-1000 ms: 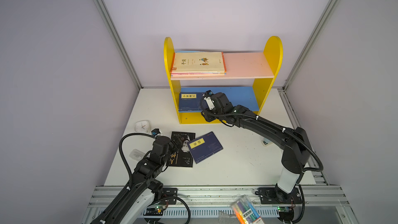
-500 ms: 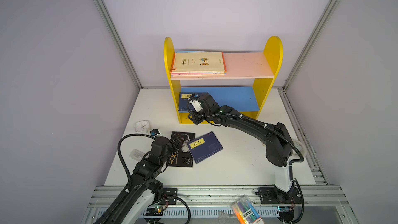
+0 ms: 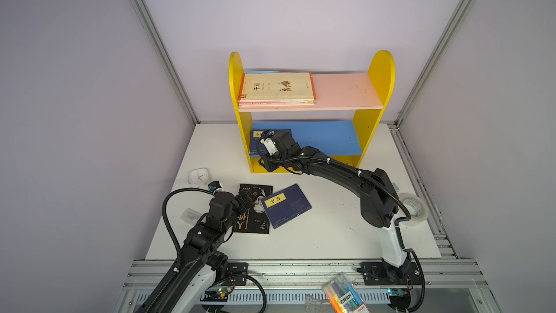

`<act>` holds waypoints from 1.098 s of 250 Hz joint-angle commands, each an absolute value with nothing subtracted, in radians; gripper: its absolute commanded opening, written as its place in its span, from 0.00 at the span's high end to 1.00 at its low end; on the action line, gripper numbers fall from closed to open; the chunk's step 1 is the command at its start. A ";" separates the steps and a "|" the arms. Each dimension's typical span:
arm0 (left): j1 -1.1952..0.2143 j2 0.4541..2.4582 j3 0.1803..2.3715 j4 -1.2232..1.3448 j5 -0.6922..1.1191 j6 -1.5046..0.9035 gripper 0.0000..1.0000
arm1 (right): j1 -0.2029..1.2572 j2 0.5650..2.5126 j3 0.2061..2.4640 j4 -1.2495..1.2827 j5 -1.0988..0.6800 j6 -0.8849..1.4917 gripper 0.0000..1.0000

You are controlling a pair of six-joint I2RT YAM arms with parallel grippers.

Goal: Stacking books/files
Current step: Move the book to the bookshelf.

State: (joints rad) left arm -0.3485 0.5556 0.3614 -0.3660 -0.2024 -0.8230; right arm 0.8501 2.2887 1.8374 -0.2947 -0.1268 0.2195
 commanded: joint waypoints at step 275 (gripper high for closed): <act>-0.334 0.514 0.351 -0.400 -0.199 -0.822 0.03 | 0.743 2.079 1.656 -0.248 -0.138 0.254 0.52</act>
State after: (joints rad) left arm -0.3355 0.5140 0.3542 -0.4076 -0.2024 -0.8230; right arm 0.7692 2.1353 1.7267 -0.2764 -0.1146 0.2237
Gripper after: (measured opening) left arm 0.976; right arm 0.474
